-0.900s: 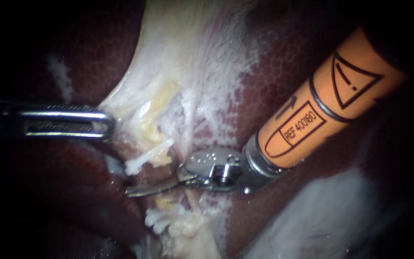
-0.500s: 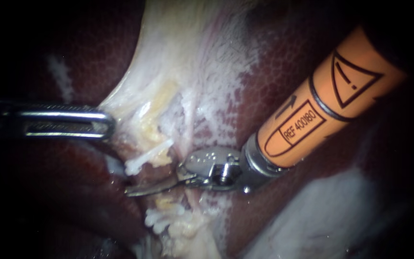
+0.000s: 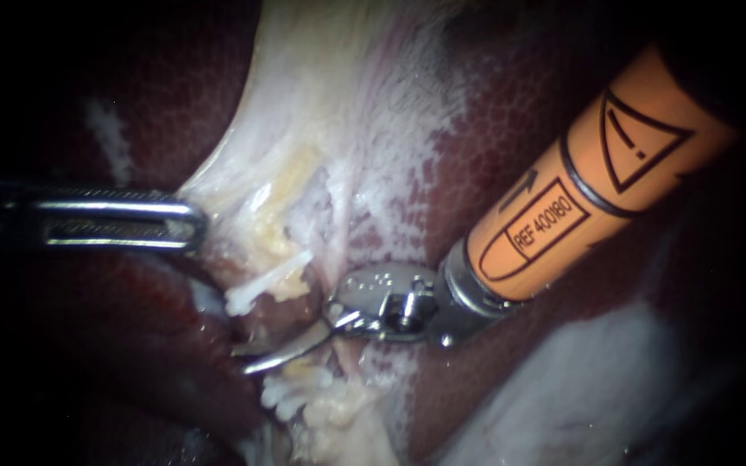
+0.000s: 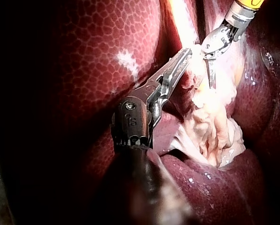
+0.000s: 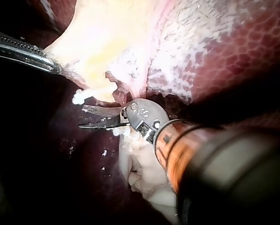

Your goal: Go back from the cut left tube

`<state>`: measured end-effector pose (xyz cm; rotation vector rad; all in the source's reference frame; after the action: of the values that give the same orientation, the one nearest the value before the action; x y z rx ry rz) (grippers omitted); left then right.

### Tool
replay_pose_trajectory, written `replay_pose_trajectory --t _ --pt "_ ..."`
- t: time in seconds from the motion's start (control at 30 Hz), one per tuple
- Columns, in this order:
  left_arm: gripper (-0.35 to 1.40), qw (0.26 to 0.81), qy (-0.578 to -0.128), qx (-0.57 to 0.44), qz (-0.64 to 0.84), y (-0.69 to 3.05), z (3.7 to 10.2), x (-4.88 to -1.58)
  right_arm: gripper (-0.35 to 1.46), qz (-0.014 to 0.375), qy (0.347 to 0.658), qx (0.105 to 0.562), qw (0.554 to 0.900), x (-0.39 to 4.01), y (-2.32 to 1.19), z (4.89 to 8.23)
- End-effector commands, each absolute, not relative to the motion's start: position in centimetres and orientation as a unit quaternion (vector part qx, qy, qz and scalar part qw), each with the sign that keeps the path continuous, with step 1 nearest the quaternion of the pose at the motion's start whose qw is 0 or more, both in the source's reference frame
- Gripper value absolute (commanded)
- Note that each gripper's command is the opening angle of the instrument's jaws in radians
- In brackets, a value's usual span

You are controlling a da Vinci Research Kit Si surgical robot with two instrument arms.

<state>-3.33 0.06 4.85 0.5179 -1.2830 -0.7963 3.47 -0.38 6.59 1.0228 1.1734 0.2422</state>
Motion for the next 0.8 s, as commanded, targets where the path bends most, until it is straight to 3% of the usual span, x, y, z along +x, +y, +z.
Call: replay_pose_trajectory --t 0.03,0.13,0.47,0.8 --pt "-0.35 0.698 -0.575 0.232 -0.357 0.06 4.85 -3.33 0.52 0.105 0.53 0.458 0.706 3.48 -0.38 6.6" --pt "-0.35 0.698 -0.575 0.232 -0.357 0.06 4.85 -3.33 0.61 0.099 0.534 0.453 0.707 3.49 -0.37 6.6" --pt "-0.35 0.698 -0.575 0.232 -0.357 0.05 4.85 -3.32 0.61 0.095 0.535 0.454 0.706 3.43 -0.35 6.59" --pt "-0.35 0.698 -0.576 0.233 -0.357 0.06 4.87 -3.3 0.62 0.094 0.539 0.447 0.708 3.09 -0.32 6.52"
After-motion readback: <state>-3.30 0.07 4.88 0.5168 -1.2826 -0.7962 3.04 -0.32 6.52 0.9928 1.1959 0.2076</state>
